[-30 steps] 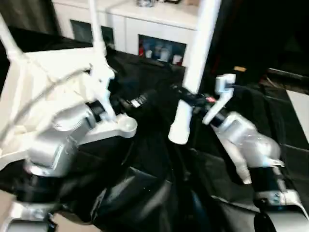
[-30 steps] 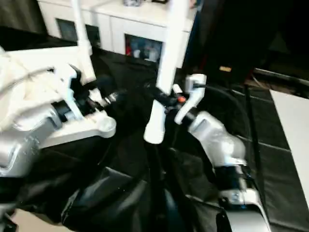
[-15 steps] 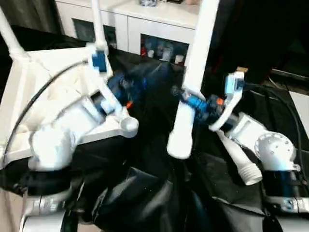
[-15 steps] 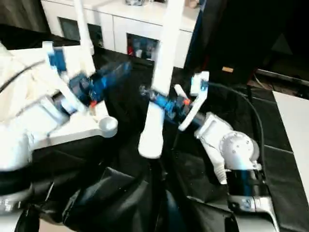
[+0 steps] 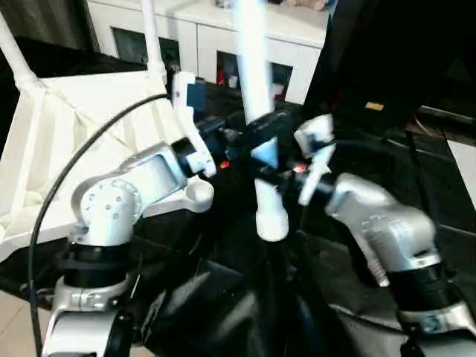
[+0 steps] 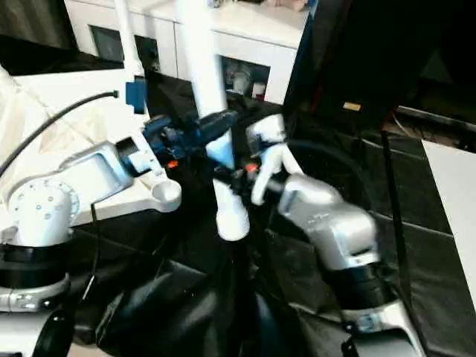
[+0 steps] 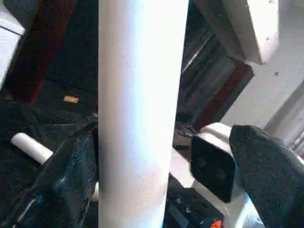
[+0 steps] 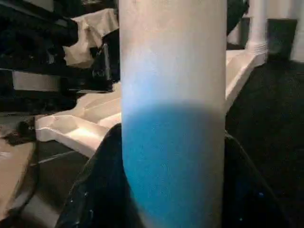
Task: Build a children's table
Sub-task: Pick table leg
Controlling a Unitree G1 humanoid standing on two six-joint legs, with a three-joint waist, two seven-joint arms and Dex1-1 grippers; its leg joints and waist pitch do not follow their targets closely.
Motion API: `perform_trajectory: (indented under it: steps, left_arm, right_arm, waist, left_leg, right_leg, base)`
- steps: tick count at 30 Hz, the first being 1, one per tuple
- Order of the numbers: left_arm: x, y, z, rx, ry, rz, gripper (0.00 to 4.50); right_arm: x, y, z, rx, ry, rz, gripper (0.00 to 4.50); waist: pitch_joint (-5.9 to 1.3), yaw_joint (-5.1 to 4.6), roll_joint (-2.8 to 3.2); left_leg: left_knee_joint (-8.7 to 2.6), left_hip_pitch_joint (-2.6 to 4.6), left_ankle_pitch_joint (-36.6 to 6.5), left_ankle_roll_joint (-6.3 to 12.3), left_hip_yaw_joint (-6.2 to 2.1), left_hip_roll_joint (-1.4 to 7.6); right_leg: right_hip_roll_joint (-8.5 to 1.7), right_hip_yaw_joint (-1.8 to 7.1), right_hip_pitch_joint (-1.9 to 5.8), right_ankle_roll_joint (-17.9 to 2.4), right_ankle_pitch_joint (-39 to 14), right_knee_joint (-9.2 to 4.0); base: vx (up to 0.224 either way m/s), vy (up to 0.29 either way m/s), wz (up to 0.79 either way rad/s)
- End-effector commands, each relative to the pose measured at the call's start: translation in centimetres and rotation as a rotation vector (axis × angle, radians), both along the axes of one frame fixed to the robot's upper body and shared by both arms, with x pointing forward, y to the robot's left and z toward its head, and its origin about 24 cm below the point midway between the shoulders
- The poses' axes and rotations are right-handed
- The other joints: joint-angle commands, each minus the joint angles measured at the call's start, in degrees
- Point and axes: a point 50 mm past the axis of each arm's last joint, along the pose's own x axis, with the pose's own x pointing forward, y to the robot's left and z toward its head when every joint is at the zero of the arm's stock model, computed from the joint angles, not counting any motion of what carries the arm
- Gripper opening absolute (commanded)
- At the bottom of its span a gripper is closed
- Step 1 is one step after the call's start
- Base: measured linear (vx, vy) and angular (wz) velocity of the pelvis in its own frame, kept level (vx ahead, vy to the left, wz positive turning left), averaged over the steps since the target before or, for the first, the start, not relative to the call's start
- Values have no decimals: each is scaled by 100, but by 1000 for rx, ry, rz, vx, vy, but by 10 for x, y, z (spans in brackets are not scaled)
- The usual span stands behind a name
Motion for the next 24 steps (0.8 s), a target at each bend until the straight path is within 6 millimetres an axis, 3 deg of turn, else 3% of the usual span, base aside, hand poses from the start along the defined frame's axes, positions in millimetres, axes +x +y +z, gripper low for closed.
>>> perform_trajectory:
  steps: [1,7,11,18,23,24]
  left_arm:
    - [2,-7,0,41,-14,10,450]
    - [11,-2,-5,30,40,138,450]
    - [23,6,-9,36,66,269,412]
    - [29,11,-7,39,33,351,357]
    - [30,10,-6,54,16,370,326]
    - [30,10,-6,55,16,371,301]
  right_arm:
    - [1,2,10,-14,-72,-24,178]
    - [5,9,13,-63,-183,-95,178]
    - [5,13,15,-41,-197,-109,178]
    - [4,16,13,-68,-231,-115,178]
    - [5,18,12,-76,-244,-126,178]
    - [5,18,12,-76,-243,-127,178]
  waist:
    - [-414,-8,118]
    - [-396,-25,102]
    - [-403,-27,106]
    - [-416,-26,114]
    - [-404,-32,123]
    - [-399,-36,121]
  left_leg:
    - [-493,10,-604,-215,-149,330]
    - [-497,-3,-708,-227,-145,328]
    - [-499,11,-742,-177,-155,326]
    - [-496,5,-598,-174,-154,333]
    - [-501,12,-691,-156,-150,337]
    - [-505,11,-715,-155,-152,339]
  right_leg:
    - [-498,350,365,-659,-1455,-446]
    - [-499,355,366,-627,-1562,-456]
    - [-498,357,362,-526,-1652,-476]
    - [-499,361,371,-701,-1148,-417]
    - [-510,365,371,-739,-1267,-436]
    - [-505,365,368,-729,-1302,-443]
  base:
    - [0,0,0]
    - [0,0,0]
    - [0,0,0]
    - [0,0,0]
    - [0,0,0]
    - [0,0,0]
